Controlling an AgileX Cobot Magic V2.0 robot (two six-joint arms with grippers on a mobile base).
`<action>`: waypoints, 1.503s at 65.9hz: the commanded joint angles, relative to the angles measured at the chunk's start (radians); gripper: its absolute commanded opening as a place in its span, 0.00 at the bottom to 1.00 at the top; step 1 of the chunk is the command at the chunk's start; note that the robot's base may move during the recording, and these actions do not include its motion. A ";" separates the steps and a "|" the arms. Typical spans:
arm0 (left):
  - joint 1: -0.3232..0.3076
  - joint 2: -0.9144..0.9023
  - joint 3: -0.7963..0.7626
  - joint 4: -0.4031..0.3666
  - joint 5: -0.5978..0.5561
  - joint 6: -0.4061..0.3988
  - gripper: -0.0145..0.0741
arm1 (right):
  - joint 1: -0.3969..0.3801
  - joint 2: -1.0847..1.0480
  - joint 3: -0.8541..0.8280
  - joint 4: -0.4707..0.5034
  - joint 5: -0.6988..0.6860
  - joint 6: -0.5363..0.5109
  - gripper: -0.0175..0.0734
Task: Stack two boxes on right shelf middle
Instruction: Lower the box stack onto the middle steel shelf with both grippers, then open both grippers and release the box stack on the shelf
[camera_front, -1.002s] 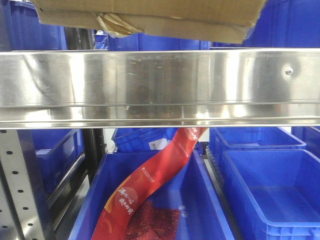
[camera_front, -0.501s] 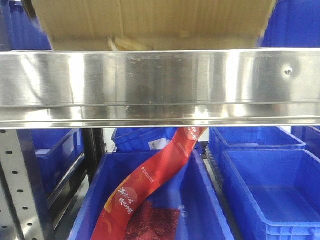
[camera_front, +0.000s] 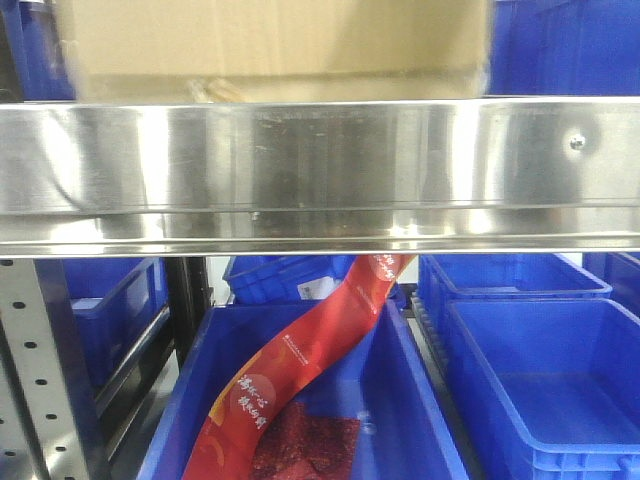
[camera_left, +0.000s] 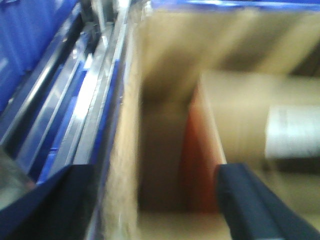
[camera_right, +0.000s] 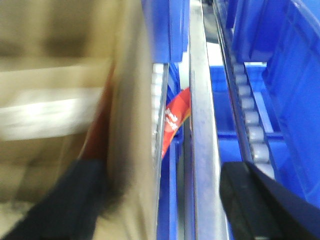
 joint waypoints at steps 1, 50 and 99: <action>0.004 -0.014 -0.010 0.002 -0.017 -0.001 0.64 | -0.001 -0.022 -0.005 -0.012 0.004 -0.003 0.57; 0.002 -0.314 0.460 -0.261 -0.454 0.248 0.04 | -0.007 -0.295 0.359 -0.005 -0.359 -0.100 0.01; 0.253 -1.125 1.328 -0.258 -0.708 0.152 0.04 | -0.179 -1.007 1.157 -0.005 -0.658 -0.080 0.01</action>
